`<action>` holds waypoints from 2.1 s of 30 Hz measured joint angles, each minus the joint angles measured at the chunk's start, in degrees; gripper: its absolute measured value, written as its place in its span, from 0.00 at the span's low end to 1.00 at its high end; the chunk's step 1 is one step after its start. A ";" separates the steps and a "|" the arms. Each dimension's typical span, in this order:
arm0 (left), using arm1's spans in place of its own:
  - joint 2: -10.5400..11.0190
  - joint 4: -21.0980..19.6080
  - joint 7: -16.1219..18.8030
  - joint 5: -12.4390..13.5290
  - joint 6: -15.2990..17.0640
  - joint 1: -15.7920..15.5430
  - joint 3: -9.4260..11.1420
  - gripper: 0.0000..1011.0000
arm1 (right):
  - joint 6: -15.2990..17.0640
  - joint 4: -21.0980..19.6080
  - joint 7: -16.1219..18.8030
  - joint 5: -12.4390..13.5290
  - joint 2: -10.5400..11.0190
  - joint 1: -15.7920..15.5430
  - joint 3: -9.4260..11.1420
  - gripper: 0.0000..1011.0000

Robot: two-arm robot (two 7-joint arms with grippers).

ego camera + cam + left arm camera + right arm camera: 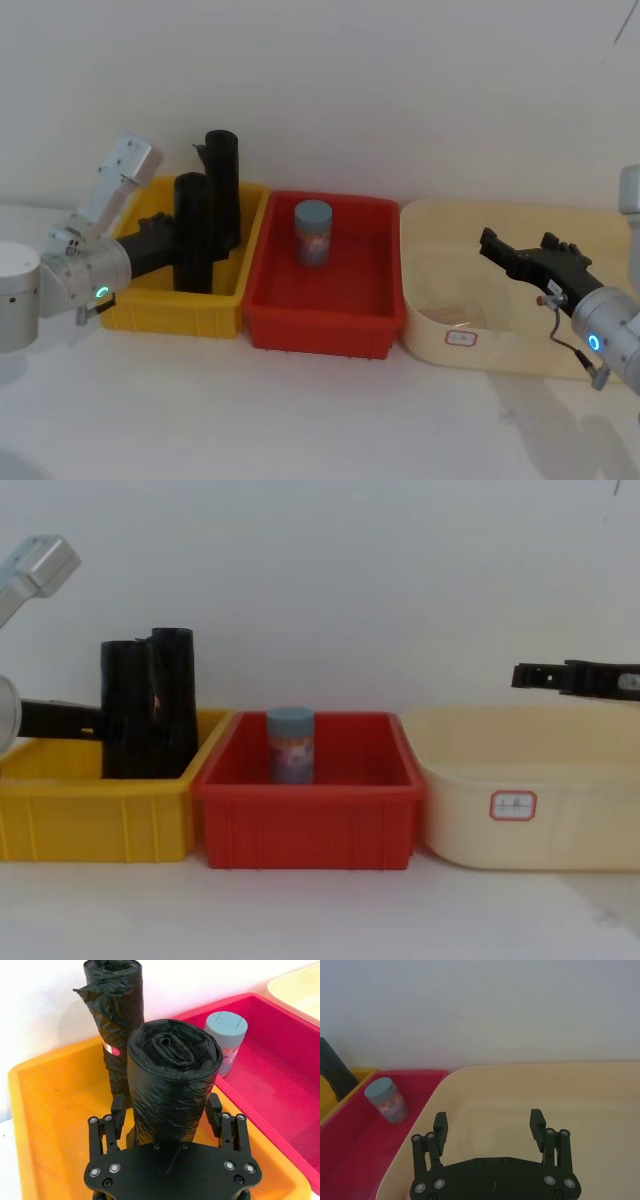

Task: Pick up the garbage bag with the one hand and transfer it to the other hand.

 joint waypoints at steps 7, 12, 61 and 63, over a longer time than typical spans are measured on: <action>-0.36 1.05 -0.71 -0.21 -0.79 -0.63 0.16 0.83 | 0.00 0.00 0.00 0.00 0.00 0.00 0.00 0.99; -0.54 1.63 -1.07 -0.34 -1.20 -0.93 0.23 0.69 | 0.00 0.00 0.00 0.00 0.00 0.00 0.00 0.99; -0.91 2.66 -1.74 -0.54 -1.95 -1.51 0.35 0.38 | 0.00 0.00 0.00 0.00 0.00 0.00 0.01 0.99; -0.91 2.66 -1.74 -0.54 -1.95 -1.51 0.34 0.38 | 0.00 0.00 0.00 0.00 0.00 0.00 0.00 0.99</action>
